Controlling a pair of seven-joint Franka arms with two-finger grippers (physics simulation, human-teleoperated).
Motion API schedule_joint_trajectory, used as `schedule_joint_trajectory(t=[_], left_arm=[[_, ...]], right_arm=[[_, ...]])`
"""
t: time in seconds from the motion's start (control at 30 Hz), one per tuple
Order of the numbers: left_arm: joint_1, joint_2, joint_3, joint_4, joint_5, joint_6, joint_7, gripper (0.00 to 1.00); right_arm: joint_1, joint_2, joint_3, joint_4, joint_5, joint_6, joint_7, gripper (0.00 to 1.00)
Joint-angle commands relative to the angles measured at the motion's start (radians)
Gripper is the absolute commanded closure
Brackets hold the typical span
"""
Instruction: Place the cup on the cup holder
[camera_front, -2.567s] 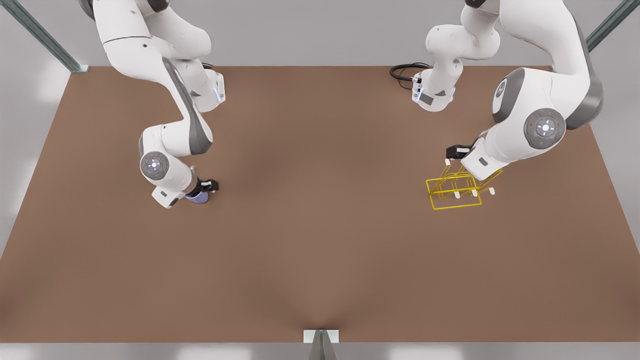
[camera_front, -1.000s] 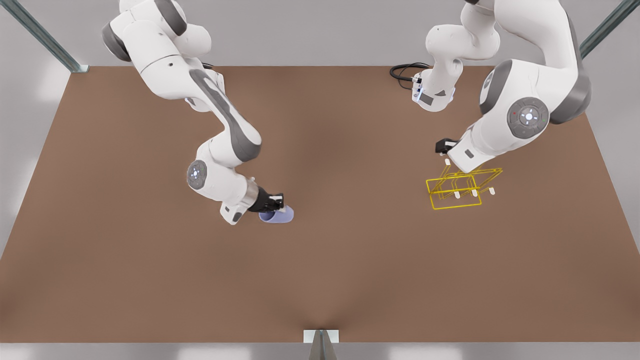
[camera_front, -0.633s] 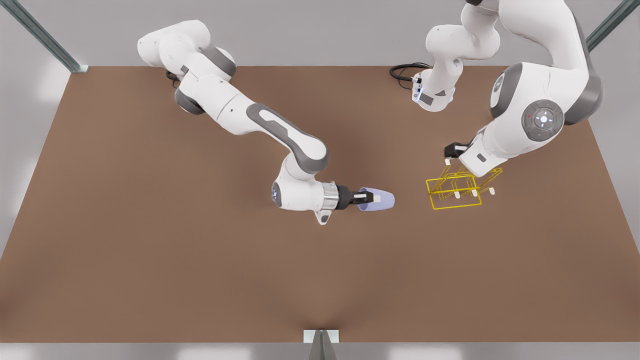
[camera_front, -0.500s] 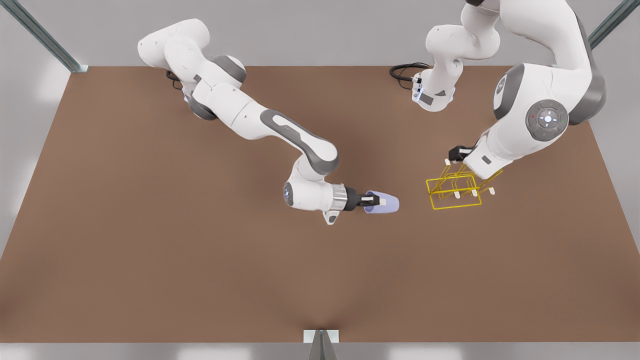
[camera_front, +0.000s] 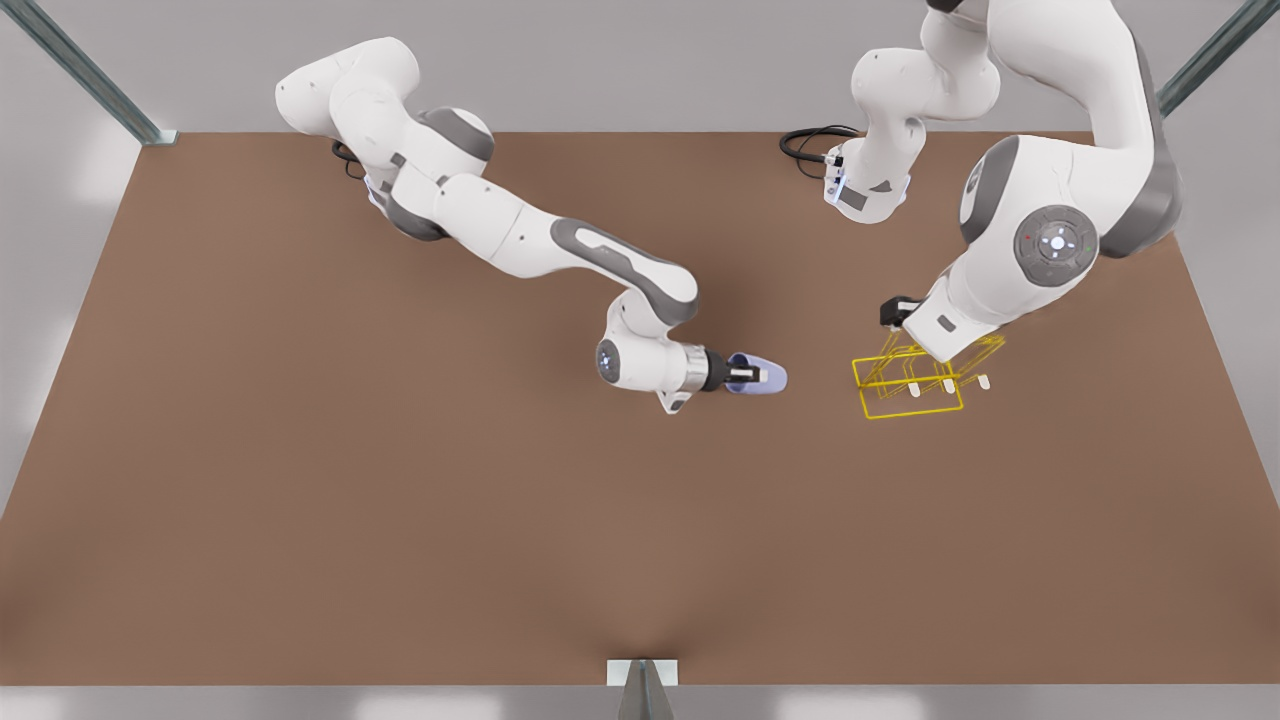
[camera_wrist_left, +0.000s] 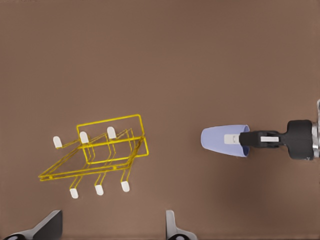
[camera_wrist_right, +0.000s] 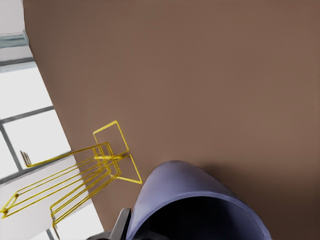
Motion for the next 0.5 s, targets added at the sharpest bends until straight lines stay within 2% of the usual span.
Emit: schedule_joint_trajectory(t=[0.0, 0.03, 0.07, 0.1, 0.23, 0.3, 0.4, 0.47], left_arm=[[-0.001, -0.009, 0.003, -0.012, 0.002, 0.011, -0.056, 0.00], [-0.001, -0.009, 0.003, -0.017, 0.003, 0.011, -0.054, 0.00], [-0.001, -0.009, 0.003, -0.018, 0.005, 0.011, -0.054, 0.00], [-0.001, -0.008, 0.003, -0.017, 0.007, 0.011, -0.054, 0.00], [-0.001, -0.006, 0.003, -0.021, 0.010, 0.020, -0.054, 0.00], [-0.001, -0.008, 0.003, -0.025, 0.010, 0.022, -0.054, 0.00], [-0.018, -0.023, 0.001, -0.120, 0.010, 0.083, -0.144, 0.00], [-0.085, -0.017, -0.005, -0.195, 0.008, 0.155, -0.384, 0.00]], right_arm=[[0.001, 0.004, -0.002, 0.000, -0.011, 0.035, 0.090, 0.79], [0.001, 0.007, -0.004, -0.001, -0.011, 0.031, 0.091, 0.79], [0.001, 0.006, -0.004, -0.004, -0.011, 0.029, 0.098, 0.57], [-0.005, -0.008, -0.004, -0.027, -0.041, 0.029, 0.096, 0.00], [-0.023, -0.085, -0.027, -0.124, -0.117, 0.027, 0.090, 0.00], [-0.063, -0.169, -0.074, -0.245, -0.118, 0.018, -0.014, 0.00], [-0.088, -0.267, -0.149, -0.340, -0.120, -0.043, -0.100, 0.00], [-0.122, -0.382, -0.228, -0.345, -0.193, -0.290, -0.097, 0.00]])
